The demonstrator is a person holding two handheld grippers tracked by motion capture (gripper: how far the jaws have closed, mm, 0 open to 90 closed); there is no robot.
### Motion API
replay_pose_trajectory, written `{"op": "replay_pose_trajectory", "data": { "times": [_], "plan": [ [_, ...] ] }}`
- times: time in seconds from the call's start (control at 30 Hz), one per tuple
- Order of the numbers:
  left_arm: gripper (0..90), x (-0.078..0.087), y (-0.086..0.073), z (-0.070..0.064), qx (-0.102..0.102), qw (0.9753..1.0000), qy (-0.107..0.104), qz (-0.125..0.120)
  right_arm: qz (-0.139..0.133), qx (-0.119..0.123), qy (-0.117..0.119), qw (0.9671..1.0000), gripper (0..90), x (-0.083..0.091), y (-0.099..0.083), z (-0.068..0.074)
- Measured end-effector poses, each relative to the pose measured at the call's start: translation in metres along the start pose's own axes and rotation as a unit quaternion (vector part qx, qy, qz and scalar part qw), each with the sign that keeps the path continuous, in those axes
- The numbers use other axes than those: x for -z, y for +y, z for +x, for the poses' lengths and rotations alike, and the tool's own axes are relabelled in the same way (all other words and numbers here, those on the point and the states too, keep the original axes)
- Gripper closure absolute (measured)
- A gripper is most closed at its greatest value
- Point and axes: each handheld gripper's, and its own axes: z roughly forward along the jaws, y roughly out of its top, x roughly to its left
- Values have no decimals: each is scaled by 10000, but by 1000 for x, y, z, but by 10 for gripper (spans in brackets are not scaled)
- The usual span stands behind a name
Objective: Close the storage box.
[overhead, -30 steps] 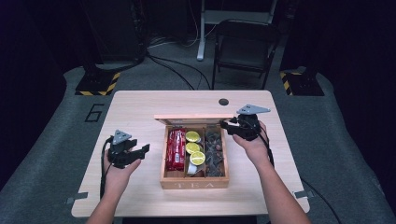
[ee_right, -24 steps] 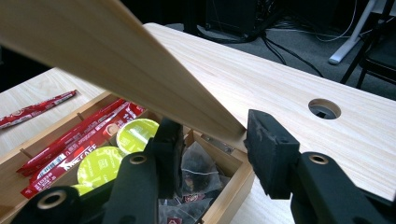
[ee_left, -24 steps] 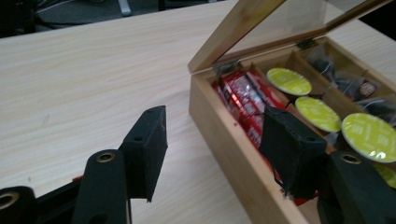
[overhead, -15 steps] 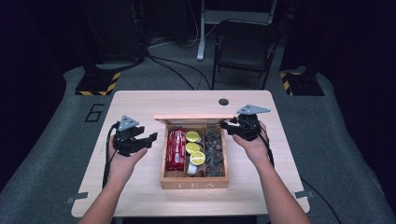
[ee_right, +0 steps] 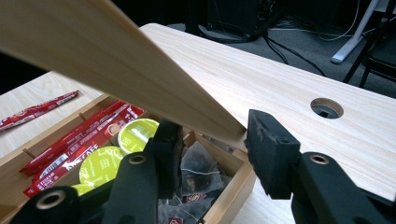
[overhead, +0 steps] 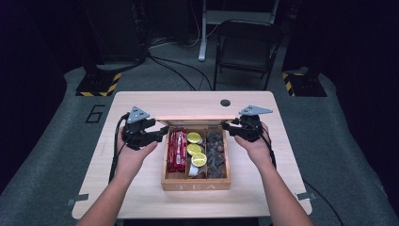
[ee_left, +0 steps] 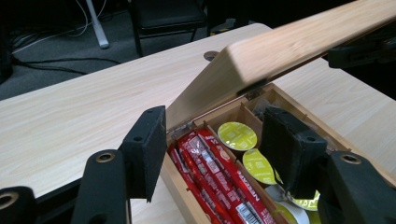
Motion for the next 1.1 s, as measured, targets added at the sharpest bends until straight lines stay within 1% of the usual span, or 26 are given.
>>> {"op": "replay_pose_trajectory", "data": {
  "times": [0.03,0.23,0.3,0.4,0.43,0.47,0.5,0.53,0.6,0.67,0.83,0.97,1.1],
  "plan": [
    [410,0,1,-1,-39,10000,5,11,-4,-1,3,10000,563,0,0,0],
    [427,-3,5,-3,-89,10000,32,-16,-3,4,10,10000,561,0,0,-1],
    [431,-4,5,-3,-66,10000,45,-26,-2,9,5,10000,561,0,0,0],
    [459,-5,6,-2,-37,10000,70,-30,10,16,2,10000,558,-1,0,0],
    [471,-6,6,-2,-41,9999,119,-51,18,16,6,10000,557,-1,0,0],
    [486,-6,6,-2,-41,9999,119,-51,22,29,16,10000,555,-1,0,0],
    [506,-6,7,-3,-78,9998,193,-56,34,19,20,10000,552,-1,0,0],
    [517,-6,7,-3,-78,9998,193,-56,34,19,20,10000,552,-1,0,0],
    [524,-8,7,-3,-113,9995,285,-109,21,7,7,10000,552,-2,0,0],
    [535,-8,7,-4,-116,9994,316,-109,-4,-9,6,10000,551,-2,0,0],
    [538,-7,8,-2,-111,9996,258,-74,-31,-30,30,10000,544,-1,0,-1],
    [537,-7,8,-1,-88,9997,234,-62,-62,-97,-33,9999,507,3,-1,0],
    [536,-8,8,0,-62,9998,188,-54,-84,-119,-64,9999,498,7,-2,-1]
  ]
}}
